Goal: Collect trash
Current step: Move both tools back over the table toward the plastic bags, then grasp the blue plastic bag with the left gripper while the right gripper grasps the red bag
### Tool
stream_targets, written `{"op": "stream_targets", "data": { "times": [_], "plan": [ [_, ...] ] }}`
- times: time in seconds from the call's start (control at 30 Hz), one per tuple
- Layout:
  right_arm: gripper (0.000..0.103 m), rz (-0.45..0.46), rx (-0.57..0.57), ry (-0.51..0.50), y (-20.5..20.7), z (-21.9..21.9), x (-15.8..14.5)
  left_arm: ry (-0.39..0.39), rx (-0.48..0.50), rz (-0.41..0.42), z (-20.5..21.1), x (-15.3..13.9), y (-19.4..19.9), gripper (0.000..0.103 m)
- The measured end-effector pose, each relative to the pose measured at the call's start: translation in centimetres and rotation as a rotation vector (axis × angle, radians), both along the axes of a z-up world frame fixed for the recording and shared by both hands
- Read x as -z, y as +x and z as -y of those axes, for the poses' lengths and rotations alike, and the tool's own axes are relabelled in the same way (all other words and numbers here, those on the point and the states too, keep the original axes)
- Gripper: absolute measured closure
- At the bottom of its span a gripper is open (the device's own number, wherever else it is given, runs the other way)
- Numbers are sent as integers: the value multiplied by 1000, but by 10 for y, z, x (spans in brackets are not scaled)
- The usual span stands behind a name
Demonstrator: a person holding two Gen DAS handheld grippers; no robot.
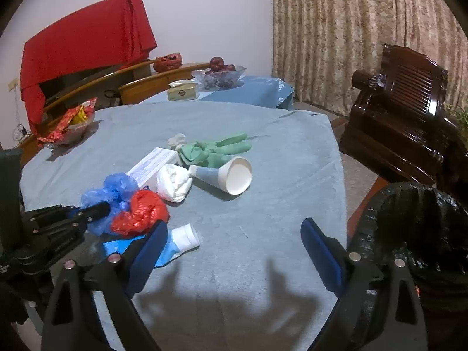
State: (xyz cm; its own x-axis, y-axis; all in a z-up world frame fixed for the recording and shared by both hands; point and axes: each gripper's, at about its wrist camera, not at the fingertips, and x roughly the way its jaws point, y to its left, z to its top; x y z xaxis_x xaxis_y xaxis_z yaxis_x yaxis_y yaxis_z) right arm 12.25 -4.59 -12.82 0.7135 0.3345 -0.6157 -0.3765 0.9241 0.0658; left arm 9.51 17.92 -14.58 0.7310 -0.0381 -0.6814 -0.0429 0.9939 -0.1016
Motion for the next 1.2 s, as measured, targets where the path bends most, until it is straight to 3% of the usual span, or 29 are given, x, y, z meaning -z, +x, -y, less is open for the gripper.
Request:
{"op": "stream_targets", "data": {
  "times": [0.43, 0.8, 0.97, 1.03, 1.07, 1.2],
  "plan": [
    [14, -10, -57, 67, 10, -47, -1, 12, -47, 97, -15, -37, -27, 101],
    [26, -74, -133, 13, 24, -101, 26, 28, -110, 72, -49, -34, -26, 101],
    [38, -122, -158, -21, 28, -114, 42, 19, -113, 53, -55, -26, -26, 101],
    [58, -148, -185, -19, 29, -117, 46, 17, -111, 50, -56, -25, -26, 101],
    [63, -158, -195, -18, 29, -119, 48, 16, -109, 49, -57, -24, -26, 101],
    [68, -141, -213, 13, 25, -115, 38, 8, -112, 59, -58, -28, -25, 101]
  ]
}}
